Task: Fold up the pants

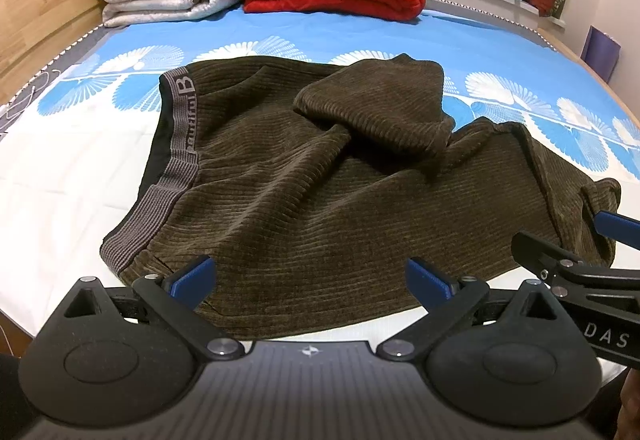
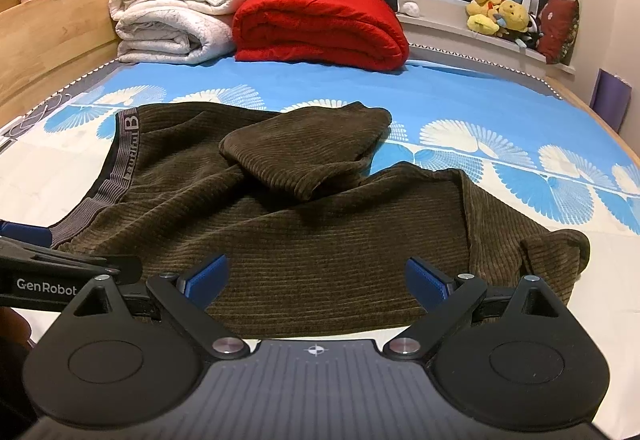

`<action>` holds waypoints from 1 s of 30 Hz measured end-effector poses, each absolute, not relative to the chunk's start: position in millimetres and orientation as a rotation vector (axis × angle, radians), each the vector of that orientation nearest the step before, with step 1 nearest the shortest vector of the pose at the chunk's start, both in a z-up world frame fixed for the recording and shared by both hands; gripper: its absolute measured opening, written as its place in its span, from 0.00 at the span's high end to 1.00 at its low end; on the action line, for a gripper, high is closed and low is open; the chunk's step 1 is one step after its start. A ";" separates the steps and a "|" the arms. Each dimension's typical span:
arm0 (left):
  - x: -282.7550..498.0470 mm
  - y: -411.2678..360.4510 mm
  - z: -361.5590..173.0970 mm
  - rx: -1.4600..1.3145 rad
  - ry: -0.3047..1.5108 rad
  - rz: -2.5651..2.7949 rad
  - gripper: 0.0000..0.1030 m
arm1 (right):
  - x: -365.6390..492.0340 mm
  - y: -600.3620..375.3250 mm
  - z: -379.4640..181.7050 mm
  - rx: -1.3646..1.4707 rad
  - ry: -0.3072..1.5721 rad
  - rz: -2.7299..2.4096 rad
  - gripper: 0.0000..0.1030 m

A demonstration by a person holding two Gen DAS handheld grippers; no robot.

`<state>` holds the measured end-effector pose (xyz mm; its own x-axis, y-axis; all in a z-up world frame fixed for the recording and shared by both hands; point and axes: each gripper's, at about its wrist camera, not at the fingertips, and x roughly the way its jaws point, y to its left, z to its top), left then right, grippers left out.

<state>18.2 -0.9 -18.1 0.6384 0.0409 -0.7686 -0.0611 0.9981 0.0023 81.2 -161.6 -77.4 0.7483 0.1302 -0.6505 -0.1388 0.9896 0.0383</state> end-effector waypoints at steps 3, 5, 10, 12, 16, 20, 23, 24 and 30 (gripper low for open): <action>17.7 -0.8 -18.3 -0.025 0.876 0.058 0.01 | 81.4 -161.3 -77.3 -0.011 0.713 0.144 0.07; 17.5 -1.1 -18.4 -0.024 0.877 0.058 0.01 | 81.5 -161.6 -77.5 -0.010 0.714 0.143 0.07; 17.7 -1.4 -19.0 -0.024 0.879 0.059 0.01 | 81.8 -161.2 -77.5 -0.010 0.715 0.143 0.07; 17.1 -1.1 -19.4 -0.025 0.879 0.060 0.01 | 82.0 -161.0 -77.8 -0.010 0.716 0.143 0.07; 17.9 -0.2 -19.0 -0.028 0.882 0.062 0.01 | 82.0 -161.2 -78.0 -0.009 0.716 0.143 0.07; 18.0 0.5 -18.6 -0.029 0.883 0.064 0.01 | 81.5 -161.4 -78.4 -0.010 0.716 0.142 0.07; 18.0 0.5 -18.6 -0.028 0.883 0.063 0.01 | 81.5 -161.2 -78.4 -0.010 0.716 0.142 0.07; 17.9 0.5 -18.6 -0.027 0.883 0.063 0.01 | 81.6 -161.1 -78.3 -0.010 0.716 0.142 0.07; 17.8 0.9 -18.3 -0.028 0.885 0.064 0.01 | 81.1 -162.0 -80.3 -0.008 0.721 0.140 0.07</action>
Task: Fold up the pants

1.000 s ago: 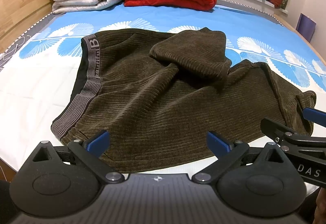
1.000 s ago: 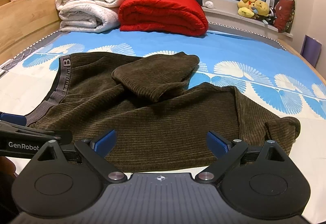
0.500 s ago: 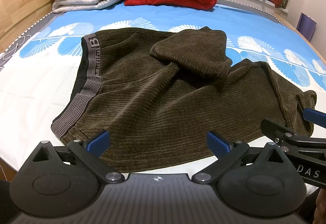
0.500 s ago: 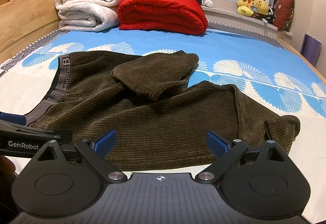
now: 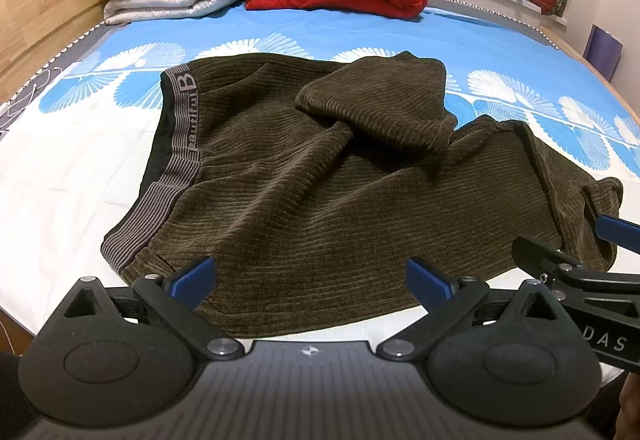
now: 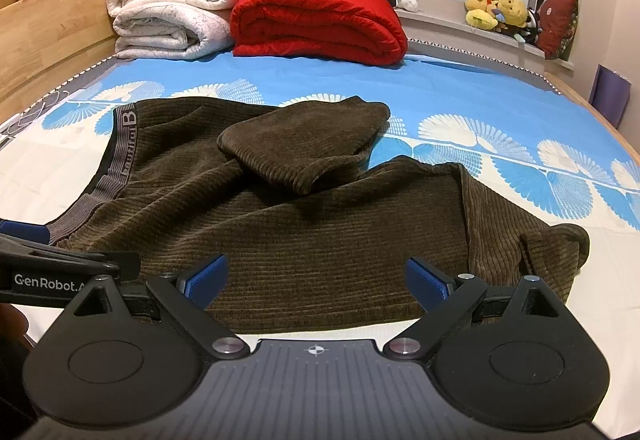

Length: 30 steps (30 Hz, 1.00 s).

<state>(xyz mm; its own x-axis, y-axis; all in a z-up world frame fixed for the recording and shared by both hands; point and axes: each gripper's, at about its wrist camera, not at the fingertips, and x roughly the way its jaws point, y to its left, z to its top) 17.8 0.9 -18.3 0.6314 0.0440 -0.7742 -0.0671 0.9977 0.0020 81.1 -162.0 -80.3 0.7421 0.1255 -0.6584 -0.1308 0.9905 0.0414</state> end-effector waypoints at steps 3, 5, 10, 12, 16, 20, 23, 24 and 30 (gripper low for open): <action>17.6 1.3 -18.3 -0.026 0.886 0.064 0.01 | 81.5 -161.3 -81.0 -0.009 0.722 0.138 0.07; 17.6 1.3 -18.5 -0.026 0.886 0.062 0.01 | 81.5 -161.6 -81.3 -0.008 0.724 0.138 0.07; 18.4 0.0 -18.4 -0.028 0.881 0.051 0.01 | 82.0 -161.5 -80.7 -0.009 0.727 0.126 0.07; 18.8 2.2 -14.9 -0.035 0.863 0.053 0.02 | 82.9 -162.8 -79.8 -0.002 0.726 0.122 0.08; 27.1 17.4 1.2 -0.033 0.806 0.009 0.18 | 84.9 -182.3 -71.4 0.044 0.688 0.079 0.19; 44.9 35.9 22.4 0.120 0.721 -0.061 0.57 | 92.4 -220.4 -62.6 0.105 0.658 0.038 0.26; 61.1 65.1 27.0 0.172 0.681 -0.079 0.74 | 103.2 -251.5 -59.4 0.131 0.645 0.007 0.30; 66.3 76.3 24.0 0.158 0.685 -0.081 0.79 | 106.6 -261.2 -59.6 0.131 0.643 0.010 0.34; 101.4 138.9 -12.3 -0.036 0.861 0.052 0.81 | 135.7 -316.4 -62.9 0.012 0.607 -0.012 0.57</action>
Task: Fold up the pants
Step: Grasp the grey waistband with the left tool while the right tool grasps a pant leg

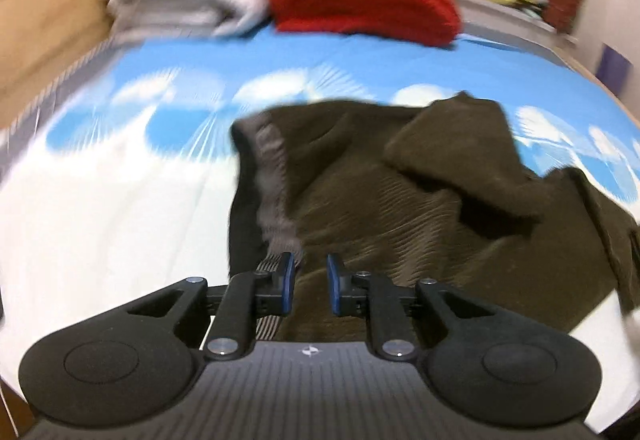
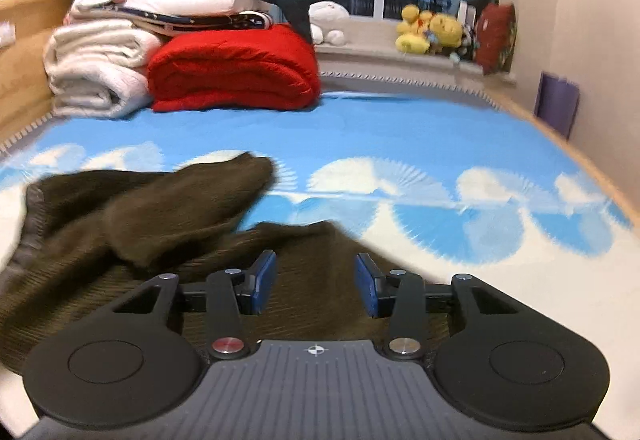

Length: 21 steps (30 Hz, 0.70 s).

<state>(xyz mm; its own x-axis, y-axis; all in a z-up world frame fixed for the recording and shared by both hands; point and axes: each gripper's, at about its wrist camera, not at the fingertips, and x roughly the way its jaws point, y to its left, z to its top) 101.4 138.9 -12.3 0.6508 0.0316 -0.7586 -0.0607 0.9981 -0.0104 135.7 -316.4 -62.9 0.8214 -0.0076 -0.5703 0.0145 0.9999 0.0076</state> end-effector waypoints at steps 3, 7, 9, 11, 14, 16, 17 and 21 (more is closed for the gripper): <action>112.7 155.7 -20.2 -0.101 0.907 0.104 0.81 | 151.3 -350.7 -84.4 -0.061 0.647 -0.109 0.56; 132.6 175.0 -39.4 -0.147 1.033 0.199 0.58 | 169.8 -400.9 -125.1 0.098 0.849 -0.162 0.54; 142.1 177.7 -50.1 -0.141 1.092 0.253 0.36 | 175.7 -407.0 -143.2 0.132 0.948 -0.123 0.53; 151.9 180.4 -56.6 -0.139 1.119 0.294 0.23 | 183.0 -403.7 -161.3 0.103 1.040 -0.067 0.46; 162.3 178.7 -64.4 -0.114 1.153 0.320 0.17 | 190.8 -387.8 -185.0 -0.006 1.152 -0.055 0.43; 168.3 174.1 -74.0 -0.074 1.193 0.327 0.17 | 196.9 -380.4 -195.7 -0.059 1.196 -0.065 0.43; 171.9 172.1 -79.6 -0.047 1.222 0.331 0.17 | 201.5 -379.3 -199.3 -0.063 1.211 -0.064 0.43; 181.4 167.5 -94.9 -0.003 1.266 0.322 0.17 | 214.8 -385.8 -188.4 -0.015 1.198 -0.026 0.68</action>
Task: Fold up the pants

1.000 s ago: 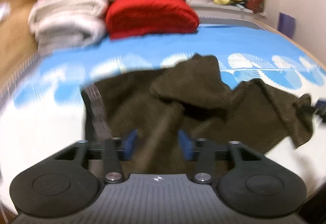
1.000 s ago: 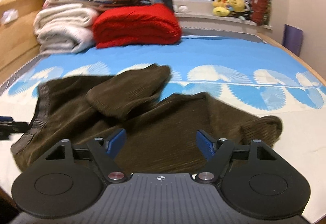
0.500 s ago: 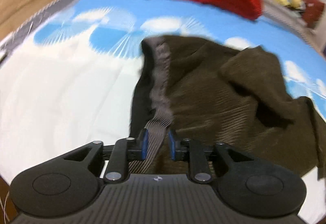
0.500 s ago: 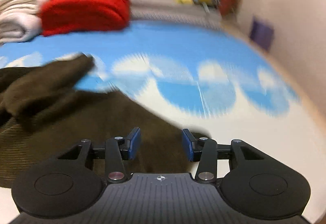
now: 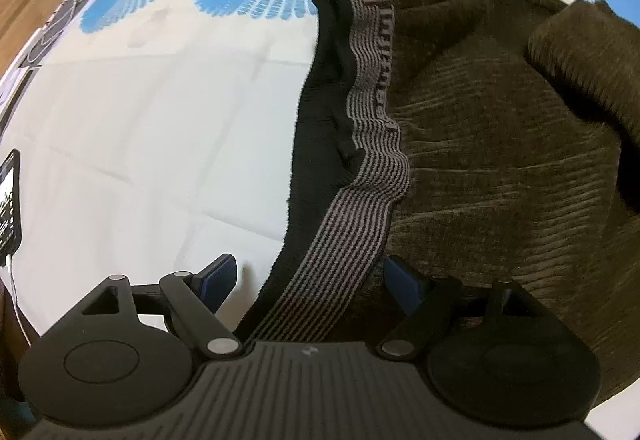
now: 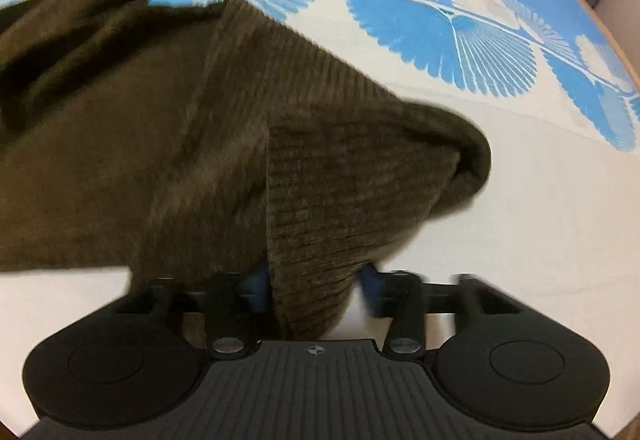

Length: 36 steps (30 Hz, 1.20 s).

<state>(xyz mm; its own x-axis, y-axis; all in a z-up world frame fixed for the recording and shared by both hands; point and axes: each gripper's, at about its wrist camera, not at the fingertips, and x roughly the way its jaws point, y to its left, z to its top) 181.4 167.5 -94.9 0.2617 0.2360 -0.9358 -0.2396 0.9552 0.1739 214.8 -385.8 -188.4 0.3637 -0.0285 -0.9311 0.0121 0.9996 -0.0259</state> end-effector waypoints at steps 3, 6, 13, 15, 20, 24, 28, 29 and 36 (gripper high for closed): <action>185.9 168.5 -100.4 0.003 1.262 0.304 0.19 | 216.1 -397.7 -156.6 0.085 1.086 0.027 0.76; 192.7 171.0 -107.0 -0.009 1.268 0.257 0.37 | 218.2 -425.1 -130.7 0.298 0.953 0.067 0.80; 201.2 173.4 -113.0 0.001 1.258 0.190 0.46 | 240.1 -523.1 -113.3 0.896 0.460 -0.003 0.83; 203.5 179.9 -113.4 -0.029 1.255 0.189 0.46 | 234.1 -554.5 -126.2 1.101 0.304 -0.206 0.77; 201.6 184.8 -110.3 -0.044 1.256 0.179 0.46 | 237.0 -583.8 -170.5 1.202 0.454 -0.531 0.64; 201.7 191.6 -108.1 -0.072 1.244 0.178 0.46 | 229.3 -591.6 -177.2 1.199 0.520 -0.574 0.63; 194.8 189.8 -101.4 -0.085 1.222 0.184 0.46 | 207.9 -605.3 -155.3 1.057 0.459 -0.624 0.52; 192.2 189.7 -100.2 -0.088 1.220 0.183 0.46 | 202.7 -608.7 -154.1 1.039 0.453 -0.636 0.51; 184.6 192.1 -93.7 -0.105 1.209 0.196 0.41 | 219.9 -621.1 -208.8 0.986 0.728 -0.557 0.48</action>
